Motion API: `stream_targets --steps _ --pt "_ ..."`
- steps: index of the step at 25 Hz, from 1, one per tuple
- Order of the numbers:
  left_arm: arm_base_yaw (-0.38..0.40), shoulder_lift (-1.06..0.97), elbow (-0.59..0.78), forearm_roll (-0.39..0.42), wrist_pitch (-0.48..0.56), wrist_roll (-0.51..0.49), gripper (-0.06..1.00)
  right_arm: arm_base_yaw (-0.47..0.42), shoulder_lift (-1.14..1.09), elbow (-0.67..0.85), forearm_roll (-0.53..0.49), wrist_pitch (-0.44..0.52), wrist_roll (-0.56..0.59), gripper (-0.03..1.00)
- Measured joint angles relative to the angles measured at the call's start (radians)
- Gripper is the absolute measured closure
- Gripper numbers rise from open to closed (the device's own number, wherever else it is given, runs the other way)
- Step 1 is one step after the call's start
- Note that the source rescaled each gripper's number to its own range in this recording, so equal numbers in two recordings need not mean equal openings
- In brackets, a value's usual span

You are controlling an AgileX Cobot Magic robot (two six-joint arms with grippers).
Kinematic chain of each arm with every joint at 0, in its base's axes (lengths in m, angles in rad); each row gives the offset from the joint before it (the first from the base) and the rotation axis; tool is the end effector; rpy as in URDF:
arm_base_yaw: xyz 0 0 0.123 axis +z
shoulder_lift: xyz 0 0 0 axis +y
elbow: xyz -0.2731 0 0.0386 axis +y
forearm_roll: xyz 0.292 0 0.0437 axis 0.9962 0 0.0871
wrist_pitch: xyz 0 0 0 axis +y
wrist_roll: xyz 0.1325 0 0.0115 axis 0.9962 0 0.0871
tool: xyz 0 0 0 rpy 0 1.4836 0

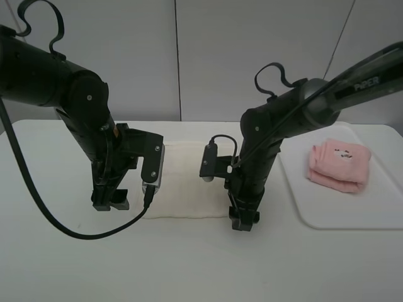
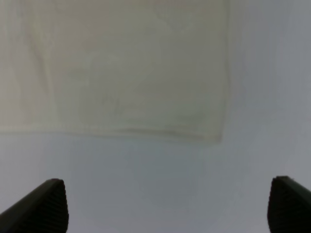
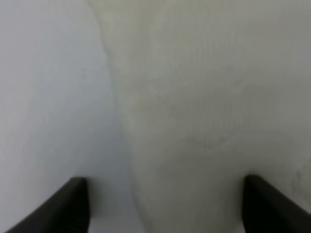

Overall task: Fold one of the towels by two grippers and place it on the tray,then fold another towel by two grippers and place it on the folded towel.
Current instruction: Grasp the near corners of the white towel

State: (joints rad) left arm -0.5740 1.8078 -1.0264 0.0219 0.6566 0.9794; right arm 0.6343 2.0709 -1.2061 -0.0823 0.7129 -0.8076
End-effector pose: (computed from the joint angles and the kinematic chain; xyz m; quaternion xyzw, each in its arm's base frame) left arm 0.3106 -0.1987 0.0750 0.7023 0.7033 0.0295 0.1060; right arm 0.3251 0.2303 0.0179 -0.6816 0.7301 -0.0315 0.0375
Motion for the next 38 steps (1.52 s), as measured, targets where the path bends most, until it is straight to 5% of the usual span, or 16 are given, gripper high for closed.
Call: stream_targets --steps 16,38 --pt "0.000 0.000 0.000 -0.007 -0.050 -0.002 -0.06 0.000 0.001 0.000 -0.027 -0.020 0.000 0.93" --pt "-0.019 0.111 0.000 -0.062 -0.014 0.065 -0.06 0.000 0.001 0.000 -0.011 -0.023 0.000 0.96"
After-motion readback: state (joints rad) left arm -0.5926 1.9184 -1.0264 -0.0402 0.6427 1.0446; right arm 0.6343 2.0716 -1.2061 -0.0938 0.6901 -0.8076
